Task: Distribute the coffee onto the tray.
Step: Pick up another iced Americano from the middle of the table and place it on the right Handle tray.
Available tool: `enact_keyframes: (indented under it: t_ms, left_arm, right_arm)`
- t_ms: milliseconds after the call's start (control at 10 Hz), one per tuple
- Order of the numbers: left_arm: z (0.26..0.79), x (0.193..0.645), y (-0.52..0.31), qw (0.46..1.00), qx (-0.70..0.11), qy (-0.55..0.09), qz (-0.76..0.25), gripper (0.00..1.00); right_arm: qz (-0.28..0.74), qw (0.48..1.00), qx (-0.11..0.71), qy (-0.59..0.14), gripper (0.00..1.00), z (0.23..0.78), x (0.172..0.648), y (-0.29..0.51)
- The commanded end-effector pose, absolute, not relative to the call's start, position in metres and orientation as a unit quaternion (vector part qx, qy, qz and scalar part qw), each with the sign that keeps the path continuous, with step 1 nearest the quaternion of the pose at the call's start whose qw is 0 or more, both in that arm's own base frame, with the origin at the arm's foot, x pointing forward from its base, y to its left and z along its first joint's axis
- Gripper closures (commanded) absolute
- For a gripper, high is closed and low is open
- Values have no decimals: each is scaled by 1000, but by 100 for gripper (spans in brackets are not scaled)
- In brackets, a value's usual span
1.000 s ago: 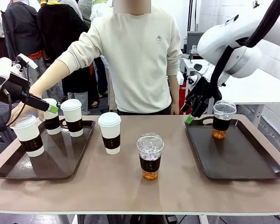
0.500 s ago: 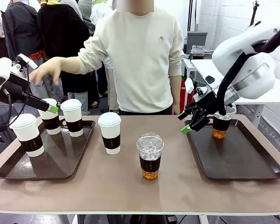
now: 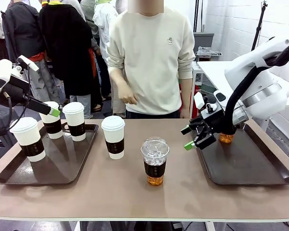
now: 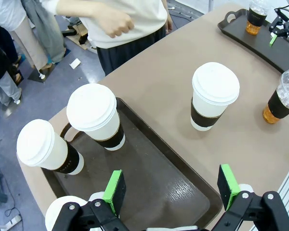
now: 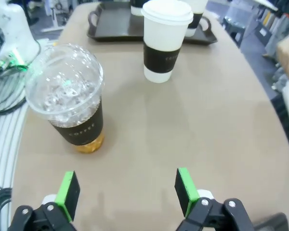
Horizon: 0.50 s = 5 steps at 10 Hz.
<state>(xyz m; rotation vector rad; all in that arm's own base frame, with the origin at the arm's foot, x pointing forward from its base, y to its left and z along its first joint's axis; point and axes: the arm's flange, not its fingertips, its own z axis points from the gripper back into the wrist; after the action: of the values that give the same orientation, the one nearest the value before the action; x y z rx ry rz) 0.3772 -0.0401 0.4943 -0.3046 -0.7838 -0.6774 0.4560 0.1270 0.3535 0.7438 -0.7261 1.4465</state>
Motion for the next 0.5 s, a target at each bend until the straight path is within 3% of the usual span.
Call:
enact_keyframes:
  t_ms: [0,400]
  left_arm:
    - [494,378,-39,858,-149,-372,-322,0]
    - [494,378,-39,858,-149,-372,-322,0]
  right_arm:
    - [631,631,319,-319,0,356,455,126]
    - [631,631,319,-319,0,356,455,126]
